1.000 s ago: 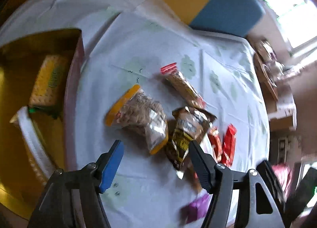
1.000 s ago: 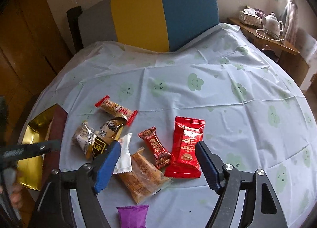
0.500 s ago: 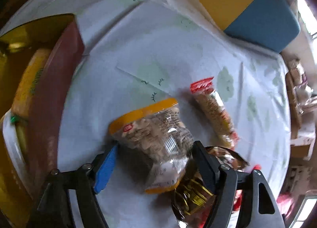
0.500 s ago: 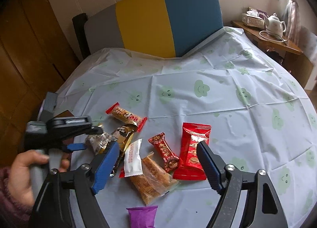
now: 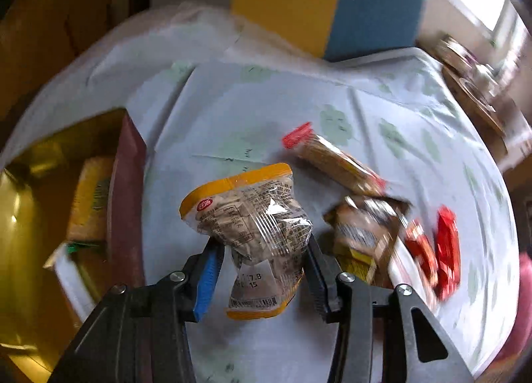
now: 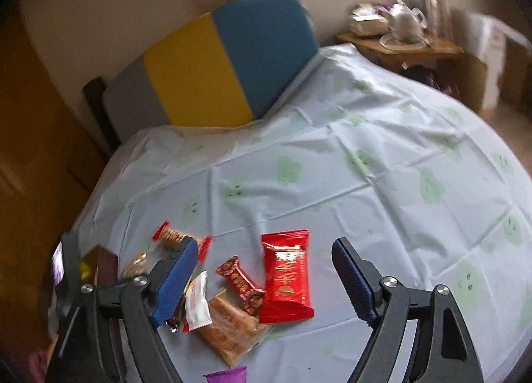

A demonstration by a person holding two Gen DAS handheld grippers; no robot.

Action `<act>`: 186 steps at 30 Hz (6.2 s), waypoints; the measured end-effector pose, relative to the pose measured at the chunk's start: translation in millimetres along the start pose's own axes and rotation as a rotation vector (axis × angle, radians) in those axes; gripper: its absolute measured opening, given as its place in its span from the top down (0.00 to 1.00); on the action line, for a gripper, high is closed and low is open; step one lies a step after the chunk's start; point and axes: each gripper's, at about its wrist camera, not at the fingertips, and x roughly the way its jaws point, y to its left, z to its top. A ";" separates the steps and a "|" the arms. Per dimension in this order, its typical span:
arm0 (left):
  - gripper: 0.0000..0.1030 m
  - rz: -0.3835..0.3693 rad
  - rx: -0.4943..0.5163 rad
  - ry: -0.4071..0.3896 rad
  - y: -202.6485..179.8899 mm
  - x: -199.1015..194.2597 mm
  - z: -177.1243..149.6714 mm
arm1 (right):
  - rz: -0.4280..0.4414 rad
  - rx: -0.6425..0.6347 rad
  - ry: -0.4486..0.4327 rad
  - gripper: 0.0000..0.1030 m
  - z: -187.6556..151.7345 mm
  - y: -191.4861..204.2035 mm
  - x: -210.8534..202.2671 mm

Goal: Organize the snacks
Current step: 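Grasp the clear nut bag with the left gripper while the right gripper approaches the red pastry pack, then release nut bag into gold tray with left gripper while right gripper grasps red pastry pack, then carry the red pastry pack to the gold tray and release it with the right gripper, then move both grippers back over the remaining snacks on the table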

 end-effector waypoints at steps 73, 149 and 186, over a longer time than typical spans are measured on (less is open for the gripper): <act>0.53 -0.168 -0.179 -0.180 168.6 -110.0 -67.1 | -0.311 -0.385 0.298 0.55 -69.5 37.3 122.0; 0.30 0.235 -0.331 -0.319 258.6 -124.5 -131.2 | 0.346 -0.824 0.221 0.62 -186.6 338.0 33.8; 0.30 0.274 -0.212 -0.350 228.8 -137.9 -140.0 | 0.252 -0.785 0.100 0.55 -164.6 303.9 17.2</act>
